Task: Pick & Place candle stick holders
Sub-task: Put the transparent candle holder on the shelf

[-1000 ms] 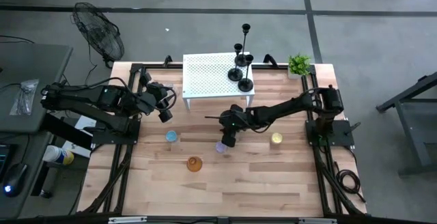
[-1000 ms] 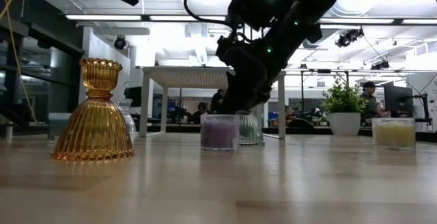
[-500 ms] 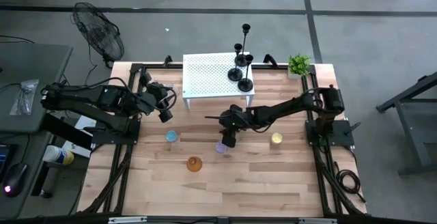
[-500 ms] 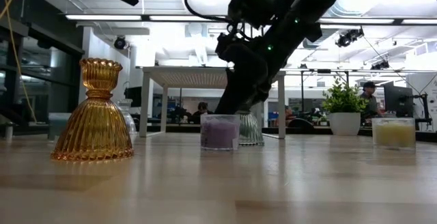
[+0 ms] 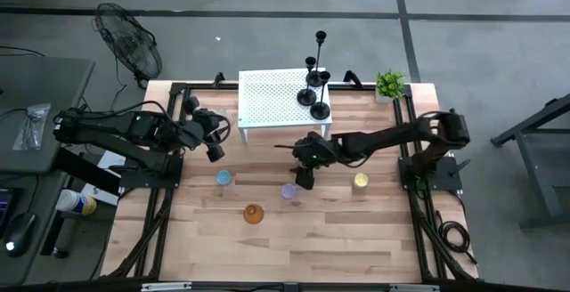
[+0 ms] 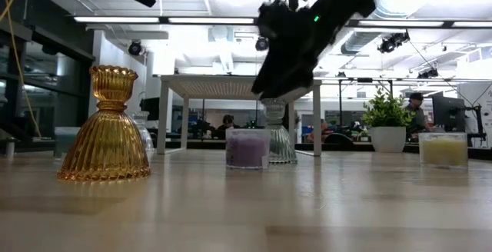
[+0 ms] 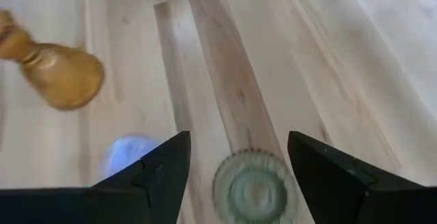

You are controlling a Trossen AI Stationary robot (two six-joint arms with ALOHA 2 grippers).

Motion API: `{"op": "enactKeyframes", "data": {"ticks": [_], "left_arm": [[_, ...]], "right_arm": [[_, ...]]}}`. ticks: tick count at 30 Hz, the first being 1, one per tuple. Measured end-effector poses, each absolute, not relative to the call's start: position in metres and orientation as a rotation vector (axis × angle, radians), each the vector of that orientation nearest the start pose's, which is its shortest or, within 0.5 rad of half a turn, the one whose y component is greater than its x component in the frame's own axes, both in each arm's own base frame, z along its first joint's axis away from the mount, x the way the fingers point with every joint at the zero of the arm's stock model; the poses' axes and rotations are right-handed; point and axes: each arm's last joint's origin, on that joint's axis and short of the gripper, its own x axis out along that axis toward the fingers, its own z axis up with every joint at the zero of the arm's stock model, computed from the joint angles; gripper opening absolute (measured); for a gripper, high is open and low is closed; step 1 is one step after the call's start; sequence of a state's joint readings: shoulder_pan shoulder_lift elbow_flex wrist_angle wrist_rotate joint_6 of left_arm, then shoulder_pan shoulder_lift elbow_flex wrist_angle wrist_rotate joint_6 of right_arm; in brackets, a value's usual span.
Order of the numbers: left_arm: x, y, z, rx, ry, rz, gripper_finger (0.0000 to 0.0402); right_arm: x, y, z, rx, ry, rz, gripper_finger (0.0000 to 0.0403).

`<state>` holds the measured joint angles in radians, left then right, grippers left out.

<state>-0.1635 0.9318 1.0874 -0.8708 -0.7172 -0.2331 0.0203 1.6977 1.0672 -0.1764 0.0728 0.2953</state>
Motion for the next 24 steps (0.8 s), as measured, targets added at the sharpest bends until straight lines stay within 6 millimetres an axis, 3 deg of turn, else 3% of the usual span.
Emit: {"op": "enactKeyframes", "data": {"ticks": [11,16,24], "left_arm": [[0.165,-0.009,0.349,0.077,0.631,0.572,0.0117],[0.164,-0.007,0.335,0.036,0.648,0.623,0.0117],[0.163,0.025,0.308,-0.233,0.679,0.832,0.0117]], "right_arm": [[0.305,0.026,0.247,0.342,0.875,-0.184,0.0239],[0.275,0.039,0.263,0.432,0.951,-0.217,0.0239],[0.223,0.053,0.291,0.517,0.973,-0.336,0.0239]]}}
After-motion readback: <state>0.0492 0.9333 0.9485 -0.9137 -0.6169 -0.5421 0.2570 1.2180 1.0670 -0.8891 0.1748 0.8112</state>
